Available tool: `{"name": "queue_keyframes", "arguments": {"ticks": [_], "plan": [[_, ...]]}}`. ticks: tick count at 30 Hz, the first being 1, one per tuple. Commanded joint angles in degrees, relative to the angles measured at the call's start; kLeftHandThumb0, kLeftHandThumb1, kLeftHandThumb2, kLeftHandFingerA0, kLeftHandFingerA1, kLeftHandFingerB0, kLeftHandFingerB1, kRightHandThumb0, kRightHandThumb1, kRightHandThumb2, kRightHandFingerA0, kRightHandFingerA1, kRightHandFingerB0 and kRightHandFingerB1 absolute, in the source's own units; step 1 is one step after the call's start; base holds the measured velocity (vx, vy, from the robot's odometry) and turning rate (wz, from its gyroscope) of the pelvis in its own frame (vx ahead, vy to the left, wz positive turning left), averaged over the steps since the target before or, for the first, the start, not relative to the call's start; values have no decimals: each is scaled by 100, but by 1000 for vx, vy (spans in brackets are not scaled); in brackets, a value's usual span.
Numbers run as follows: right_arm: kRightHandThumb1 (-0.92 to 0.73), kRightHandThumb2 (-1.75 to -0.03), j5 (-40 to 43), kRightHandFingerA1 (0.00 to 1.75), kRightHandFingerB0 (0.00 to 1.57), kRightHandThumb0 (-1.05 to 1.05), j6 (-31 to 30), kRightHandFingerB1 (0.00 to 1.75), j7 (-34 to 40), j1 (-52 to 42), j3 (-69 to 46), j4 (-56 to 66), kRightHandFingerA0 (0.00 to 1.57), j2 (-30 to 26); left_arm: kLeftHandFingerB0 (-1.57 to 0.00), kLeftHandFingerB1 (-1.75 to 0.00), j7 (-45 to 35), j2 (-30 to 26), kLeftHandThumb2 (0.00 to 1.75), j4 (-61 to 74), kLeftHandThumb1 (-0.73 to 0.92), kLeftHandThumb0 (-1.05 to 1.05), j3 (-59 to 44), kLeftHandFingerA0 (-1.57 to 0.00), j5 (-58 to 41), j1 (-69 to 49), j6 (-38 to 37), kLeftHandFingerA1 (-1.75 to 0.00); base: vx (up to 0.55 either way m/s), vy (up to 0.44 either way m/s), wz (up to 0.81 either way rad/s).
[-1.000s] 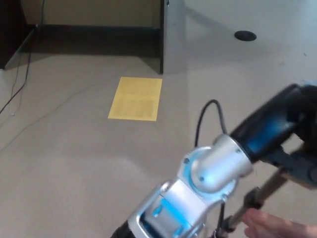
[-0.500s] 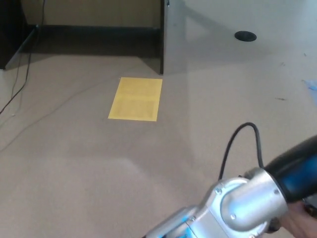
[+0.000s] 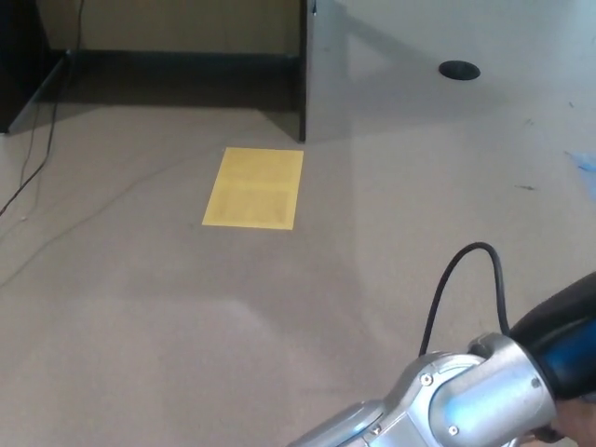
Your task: There is a tripod standing in front of the robot and the robot extends its left arm to grab it. It lifts the tripod and passes it to a person.
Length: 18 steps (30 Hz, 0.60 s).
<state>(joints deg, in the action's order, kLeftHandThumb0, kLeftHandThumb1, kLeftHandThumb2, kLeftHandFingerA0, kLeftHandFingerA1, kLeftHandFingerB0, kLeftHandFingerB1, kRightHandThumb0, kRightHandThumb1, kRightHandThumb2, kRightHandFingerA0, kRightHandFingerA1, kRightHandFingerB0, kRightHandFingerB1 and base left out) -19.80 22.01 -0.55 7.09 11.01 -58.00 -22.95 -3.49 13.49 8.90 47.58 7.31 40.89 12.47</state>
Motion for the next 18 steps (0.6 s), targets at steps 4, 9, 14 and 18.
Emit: {"name": "queue_keyframes", "arguments": {"ticks": [4, 9, 14, 18], "plan": [[-39, -51, 234, 80, 72, 31, 2254, 63, 1033, -197, -396, -340, 106, 11, 0, 0, -438, 303, 87, 556, 49, -84, -385, 0, 222, 385, 964, -5, 0, 0, 0], [-69, -61, 214, 43, 54, -40, -94, 38, -240, 20, -169, -28, 71, -55, 0, 0, -620, 219, 82, 408, 47, -78, -706, 0, 141, 605, 1078, -1, 0, 0, 0], [-67, -60, 162, 43, 55, -40, -210, 37, -176, -1, -168, -5, 71, -8, 0, 0, -889, -78, 85, 180, 46, -80, -1128, 0, 69, 750, 1075, 0, 0, 0, 0], [-68, -61, 171, 42, 55, -39, -180, 38, -199, -31, -177, 42, 67, -31, 0, 0, -1154, -305, 83, 122, 45, -76, -1522, 0, -33, 828, 1322, 0, 0, 0, 0]]}}
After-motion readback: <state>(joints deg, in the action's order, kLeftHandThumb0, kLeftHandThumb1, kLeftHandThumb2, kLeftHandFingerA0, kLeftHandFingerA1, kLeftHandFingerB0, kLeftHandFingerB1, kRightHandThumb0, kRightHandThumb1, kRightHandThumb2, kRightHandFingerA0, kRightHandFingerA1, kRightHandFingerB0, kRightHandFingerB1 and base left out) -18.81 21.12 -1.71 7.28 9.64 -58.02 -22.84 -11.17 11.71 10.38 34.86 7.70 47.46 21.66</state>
